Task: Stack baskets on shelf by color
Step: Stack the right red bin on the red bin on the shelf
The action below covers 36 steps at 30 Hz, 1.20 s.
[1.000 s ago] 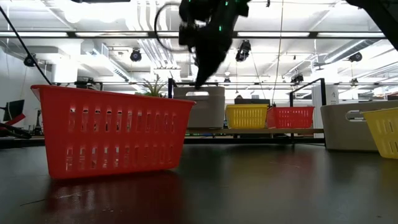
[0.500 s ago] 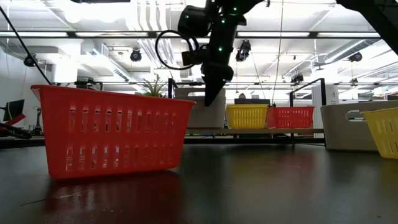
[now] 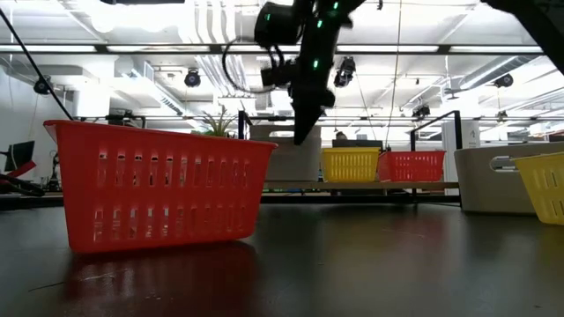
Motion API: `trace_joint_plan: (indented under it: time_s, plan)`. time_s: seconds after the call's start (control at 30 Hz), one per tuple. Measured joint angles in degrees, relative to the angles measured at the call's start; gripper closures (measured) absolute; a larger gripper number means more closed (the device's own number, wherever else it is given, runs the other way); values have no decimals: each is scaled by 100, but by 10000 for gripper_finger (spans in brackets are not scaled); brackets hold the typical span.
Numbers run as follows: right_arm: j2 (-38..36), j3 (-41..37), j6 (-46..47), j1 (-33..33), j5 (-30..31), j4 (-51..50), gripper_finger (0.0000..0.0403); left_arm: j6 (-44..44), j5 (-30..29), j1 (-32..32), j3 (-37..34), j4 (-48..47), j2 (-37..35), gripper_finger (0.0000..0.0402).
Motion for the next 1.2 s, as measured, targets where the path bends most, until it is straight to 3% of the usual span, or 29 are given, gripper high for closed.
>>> trace_joint_plan:
  time_s: [0.4,0.83,1.0,1.2]
  plan:
    - [-924,-7,946,1449,-727,-340,394,19,-1,4,7,0,1,402]
    - [-688,-17,1097,3016,-806,1129,391,-11,5,2,-2,310,13,402]
    - [-440,-17,1243,3224,-1263,1586,348,-13,5,2,-2,305,13,402]
    - [52,-17,1288,3306,-1290,2136,260,-15,5,2,-2,306,13,402]
